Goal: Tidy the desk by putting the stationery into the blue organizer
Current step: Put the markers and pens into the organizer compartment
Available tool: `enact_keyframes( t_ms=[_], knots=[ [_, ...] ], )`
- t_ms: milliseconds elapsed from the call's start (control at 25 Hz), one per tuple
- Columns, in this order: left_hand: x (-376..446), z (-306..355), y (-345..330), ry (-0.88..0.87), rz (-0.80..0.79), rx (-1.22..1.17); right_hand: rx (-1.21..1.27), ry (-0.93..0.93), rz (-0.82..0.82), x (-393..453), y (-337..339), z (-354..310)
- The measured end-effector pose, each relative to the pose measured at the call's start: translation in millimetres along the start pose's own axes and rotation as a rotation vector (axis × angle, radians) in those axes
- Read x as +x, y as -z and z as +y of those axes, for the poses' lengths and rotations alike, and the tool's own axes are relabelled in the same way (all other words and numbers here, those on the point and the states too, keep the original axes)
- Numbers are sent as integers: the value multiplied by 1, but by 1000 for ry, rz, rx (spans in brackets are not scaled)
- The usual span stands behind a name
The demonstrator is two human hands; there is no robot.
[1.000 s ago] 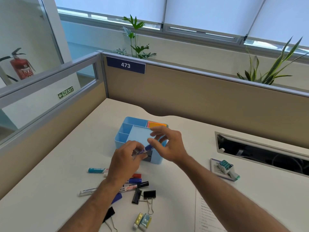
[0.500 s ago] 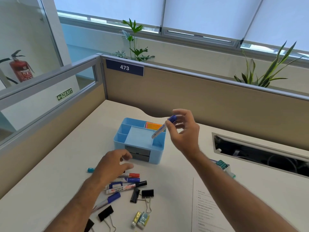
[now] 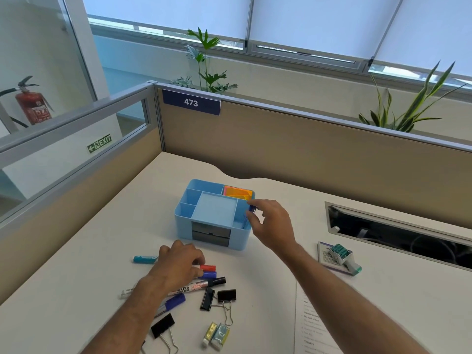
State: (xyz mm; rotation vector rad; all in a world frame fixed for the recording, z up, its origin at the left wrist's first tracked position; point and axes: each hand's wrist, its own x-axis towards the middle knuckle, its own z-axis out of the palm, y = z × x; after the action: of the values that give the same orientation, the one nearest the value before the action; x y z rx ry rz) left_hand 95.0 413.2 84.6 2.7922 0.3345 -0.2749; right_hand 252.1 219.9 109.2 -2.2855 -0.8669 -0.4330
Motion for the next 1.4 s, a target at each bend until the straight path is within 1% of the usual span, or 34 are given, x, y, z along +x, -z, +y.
enact_keyframes(
  t_ms=[80,200,280,360,440,600,680,840,920,1000,1240,1320,1400],
  knots=[
    [0,-1,-1,12,-22,-16,13,-7,10,-5,-1,-2],
    [-3,1,-2,-24,-68,-10,27,6,45,-11,0,-7],
    [-5,4,-1,-37,-62,-11,54,13,71,-14,2,-9],
    [-8,7,1,-9,-47,-46,91,7,92,-17,3,-12],
    [-9,10,2,-5,-58,-56,112,8,94,-22,3,-14],
    [-13,14,8,-49,-75,-43,135,22,64,-31,-1,-20],
    [-14,15,9,-41,-51,-79,148,26,54,-34,-2,-22],
    [-10,17,7,-33,84,-155,186,58,41,-41,-2,-26],
    [-6,16,3,-30,65,-127,181,75,33,-45,-3,-29],
    [-3,14,-4,-20,35,-49,168,97,27,-48,-4,-32],
    [6,13,-13,-53,64,68,164,88,18,-49,-4,-32],
    [5,17,-14,-51,101,33,174,87,28,-50,-4,-33],
    [2,21,-14,-55,199,-76,188,104,26,-54,-6,-33]
  ],
)
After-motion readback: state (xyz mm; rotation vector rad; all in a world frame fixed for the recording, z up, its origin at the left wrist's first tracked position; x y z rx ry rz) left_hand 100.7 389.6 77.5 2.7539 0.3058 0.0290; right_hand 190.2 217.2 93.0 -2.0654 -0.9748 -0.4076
